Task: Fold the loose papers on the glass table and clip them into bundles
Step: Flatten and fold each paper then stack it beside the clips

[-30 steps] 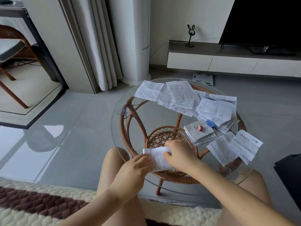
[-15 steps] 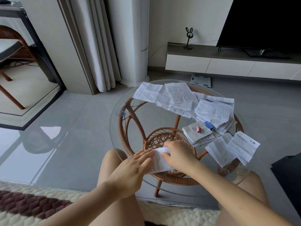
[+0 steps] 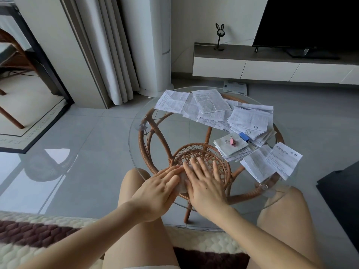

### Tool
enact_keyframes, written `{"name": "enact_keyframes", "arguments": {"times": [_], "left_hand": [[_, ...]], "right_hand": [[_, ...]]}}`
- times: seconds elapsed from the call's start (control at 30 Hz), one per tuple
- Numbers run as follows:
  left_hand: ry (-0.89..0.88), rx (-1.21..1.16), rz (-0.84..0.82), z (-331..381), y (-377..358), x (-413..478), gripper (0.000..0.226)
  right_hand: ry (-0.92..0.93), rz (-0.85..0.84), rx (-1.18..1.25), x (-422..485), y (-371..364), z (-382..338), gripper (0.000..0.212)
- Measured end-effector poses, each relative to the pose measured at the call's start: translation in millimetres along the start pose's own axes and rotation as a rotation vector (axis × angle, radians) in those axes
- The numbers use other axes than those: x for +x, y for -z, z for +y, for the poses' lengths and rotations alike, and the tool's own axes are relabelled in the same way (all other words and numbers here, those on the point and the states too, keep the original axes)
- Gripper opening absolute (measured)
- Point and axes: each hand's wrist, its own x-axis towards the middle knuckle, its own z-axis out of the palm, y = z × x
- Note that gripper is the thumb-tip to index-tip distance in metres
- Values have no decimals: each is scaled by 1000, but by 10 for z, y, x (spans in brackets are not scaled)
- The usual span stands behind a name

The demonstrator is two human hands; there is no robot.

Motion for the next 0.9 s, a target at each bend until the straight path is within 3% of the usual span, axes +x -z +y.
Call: {"name": "enact_keyframes", "arguments": {"times": [0.27, 0.47, 0.53, 0.63, 0.73, 0.9], "left_hand": [[-9, -15, -1, -96, -39, -42, 35], [-31, 56, -32, -117, 15, -41, 35], [-38, 62, -46, -116, 50, -30, 39], [-46, 158, -63, -116, 58, -73, 56], [-77, 268, -89, -97, 98, -129, 69], [-208, 166, 44, -141, 196, -201, 23]], "right_hand": [[-120, -26, 24, -162, 50, 402, 63], [-32, -28, 118, -162, 32, 448, 62], [-23, -28, 142, -176, 70, 475, 61], [-1, -31, 166, -172, 111, 491, 75], [-22, 9, 288, -199, 194, 478, 72], [-123, 296, 504, -335, 516, 609, 44]]}}
